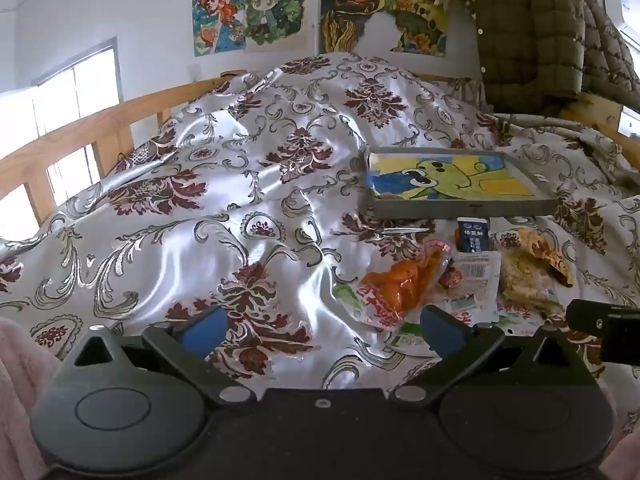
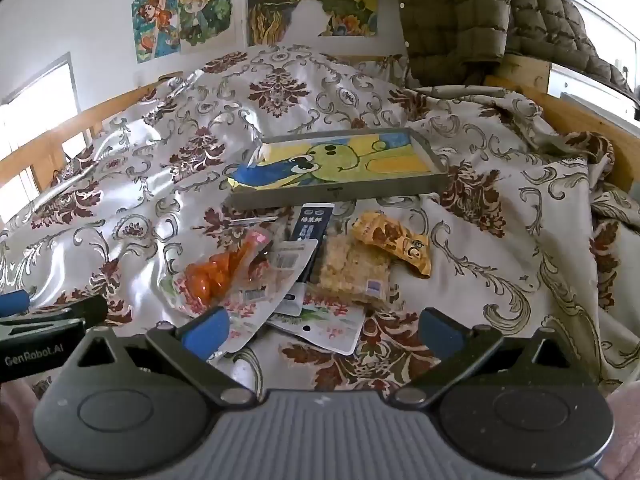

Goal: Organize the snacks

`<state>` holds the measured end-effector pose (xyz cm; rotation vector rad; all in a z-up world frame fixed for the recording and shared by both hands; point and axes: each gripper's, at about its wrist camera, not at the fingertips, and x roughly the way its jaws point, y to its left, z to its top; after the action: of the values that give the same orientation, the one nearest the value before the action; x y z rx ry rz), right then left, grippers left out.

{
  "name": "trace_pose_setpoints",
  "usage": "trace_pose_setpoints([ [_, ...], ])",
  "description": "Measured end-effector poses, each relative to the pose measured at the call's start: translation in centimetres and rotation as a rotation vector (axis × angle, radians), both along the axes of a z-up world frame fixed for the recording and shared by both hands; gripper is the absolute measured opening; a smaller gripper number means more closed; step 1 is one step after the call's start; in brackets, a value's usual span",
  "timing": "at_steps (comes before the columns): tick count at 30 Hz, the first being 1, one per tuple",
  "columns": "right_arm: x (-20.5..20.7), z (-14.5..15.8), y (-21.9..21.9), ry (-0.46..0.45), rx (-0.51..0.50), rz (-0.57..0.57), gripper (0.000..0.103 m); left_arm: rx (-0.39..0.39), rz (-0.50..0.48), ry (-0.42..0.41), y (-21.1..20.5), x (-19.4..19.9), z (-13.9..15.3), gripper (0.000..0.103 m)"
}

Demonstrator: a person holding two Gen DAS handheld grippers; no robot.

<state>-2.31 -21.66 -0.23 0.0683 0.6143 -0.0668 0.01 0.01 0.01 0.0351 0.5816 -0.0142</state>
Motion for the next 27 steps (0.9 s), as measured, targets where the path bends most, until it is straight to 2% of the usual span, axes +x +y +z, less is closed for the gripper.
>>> trace_pose_setpoints([
  [27, 0.08, -0.15, 0.13, 0.007, 0.001, 0.0, 0.103, 0.005, -0.001, 0.003, 0.0, -0.01, -0.01, 0.102],
])
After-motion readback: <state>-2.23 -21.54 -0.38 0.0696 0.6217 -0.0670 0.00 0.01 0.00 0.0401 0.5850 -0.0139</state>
